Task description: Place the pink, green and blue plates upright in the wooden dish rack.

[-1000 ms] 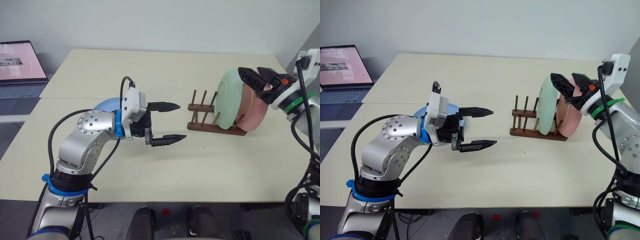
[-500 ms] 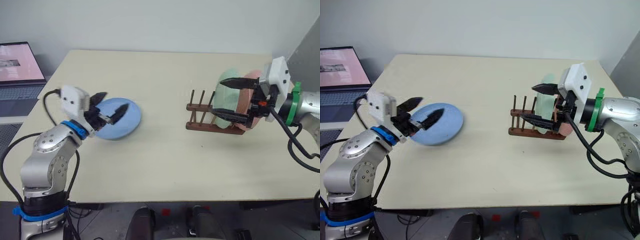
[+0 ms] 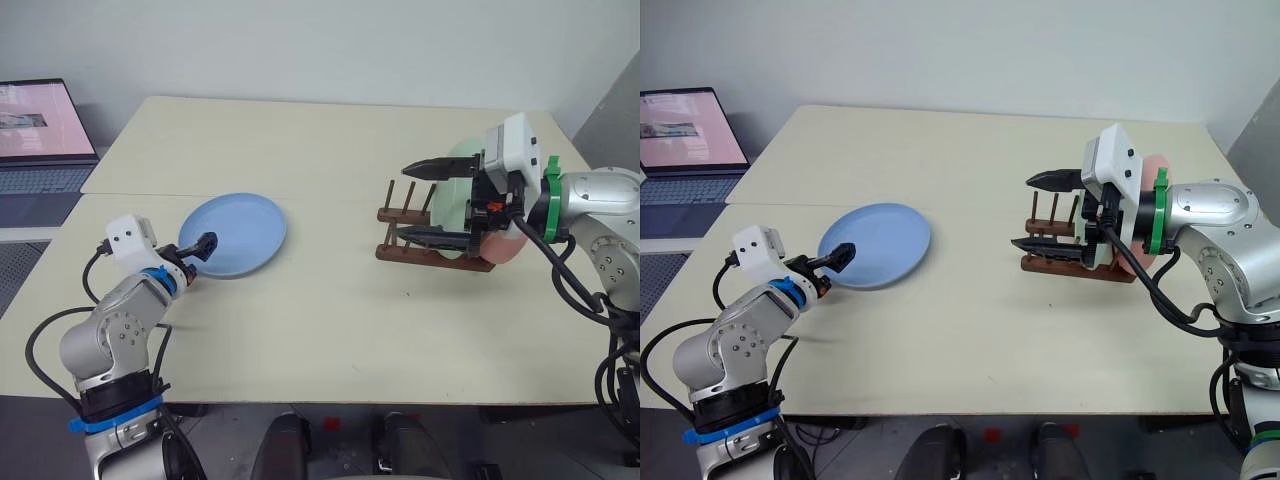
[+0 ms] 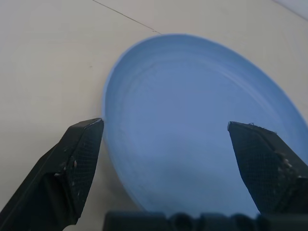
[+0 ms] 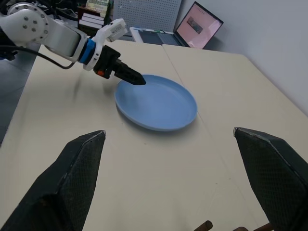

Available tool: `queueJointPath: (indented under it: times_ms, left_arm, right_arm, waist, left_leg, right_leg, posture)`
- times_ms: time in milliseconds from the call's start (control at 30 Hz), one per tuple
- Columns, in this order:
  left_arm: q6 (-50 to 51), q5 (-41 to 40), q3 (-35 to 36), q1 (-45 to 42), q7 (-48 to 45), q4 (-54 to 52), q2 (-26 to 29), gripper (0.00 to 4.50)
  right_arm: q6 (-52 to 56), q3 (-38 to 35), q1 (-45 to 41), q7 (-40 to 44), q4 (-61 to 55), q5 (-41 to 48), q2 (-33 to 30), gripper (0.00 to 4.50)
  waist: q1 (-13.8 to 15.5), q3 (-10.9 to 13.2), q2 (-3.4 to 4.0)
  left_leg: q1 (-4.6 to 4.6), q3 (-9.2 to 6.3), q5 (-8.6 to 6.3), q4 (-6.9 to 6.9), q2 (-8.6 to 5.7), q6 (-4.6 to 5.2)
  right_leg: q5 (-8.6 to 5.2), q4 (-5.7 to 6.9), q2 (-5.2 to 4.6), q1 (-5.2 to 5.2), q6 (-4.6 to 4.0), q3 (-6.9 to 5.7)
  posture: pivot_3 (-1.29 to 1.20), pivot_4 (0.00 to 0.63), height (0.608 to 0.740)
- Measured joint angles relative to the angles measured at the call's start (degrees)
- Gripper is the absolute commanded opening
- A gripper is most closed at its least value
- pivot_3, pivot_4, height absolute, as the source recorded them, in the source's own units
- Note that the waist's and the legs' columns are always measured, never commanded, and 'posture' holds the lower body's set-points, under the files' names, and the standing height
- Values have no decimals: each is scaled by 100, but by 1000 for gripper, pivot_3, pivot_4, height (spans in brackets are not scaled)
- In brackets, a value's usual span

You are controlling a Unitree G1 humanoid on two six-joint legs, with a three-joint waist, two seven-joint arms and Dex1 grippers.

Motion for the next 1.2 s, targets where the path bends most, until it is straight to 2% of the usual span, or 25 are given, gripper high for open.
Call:
queueJointPath:
  times_ms: [300,433,633,833,1033,1200]
  left_arm:
    - [82,5,5,-207,365,324,-86,4500]
    - [112,2,12,-248,452,377,-102,3565]
    - [263,-47,78,-482,646,637,-181,1673]
    - [231,-78,96,-538,708,721,-185,45]
    - [210,-370,187,-1025,730,480,-494,18]
    - [225,-429,-10,-1810,1115,275,-763,18]
  right_arm:
    - [269,3,-1,523,-100,114,-101,4456]
    - [323,3,-1,549,-126,121,-101,4500]
    - [355,4,-1,602,-154,112,-99,4500]
    - [297,47,2,600,-247,-68,-99,4500]
    - [-213,256,3,440,-236,-708,50,4500]
    - [-1144,1041,-174,-148,145,-2156,478,4500]
  waist:
    - [-10,0,-2]
    - [-16,0,-2]
    - [-13,-1,-4]
    - [-10,-1,-4]
    - [5,-1,-7]
    - [-15,0,-9]
  left_leg:
    - [-1,0,0,-1,0,0]
    - [-1,0,0,0,0,-1]
    - [-2,0,0,1,-1,-1]
    - [-2,0,0,0,-2,-1]
    - [-2,1,0,3,-4,-2]
    - [-2,5,2,4,-6,-4]
  right_leg:
    - [0,-1,-1,0,-1,0]
    - [1,0,-1,0,-1,0]
    - [1,-1,-1,0,-1,0]
    - [1,-1,-2,1,-1,-1]
    - [1,0,-2,3,0,-1]
    - [2,0,-1,2,1,1]
  posture:
    - [0,150,740]
    - [0,150,740]
    - [0,150,740]
    - [0,150,740]
    - [0,150,740]
    - [0,150,740]
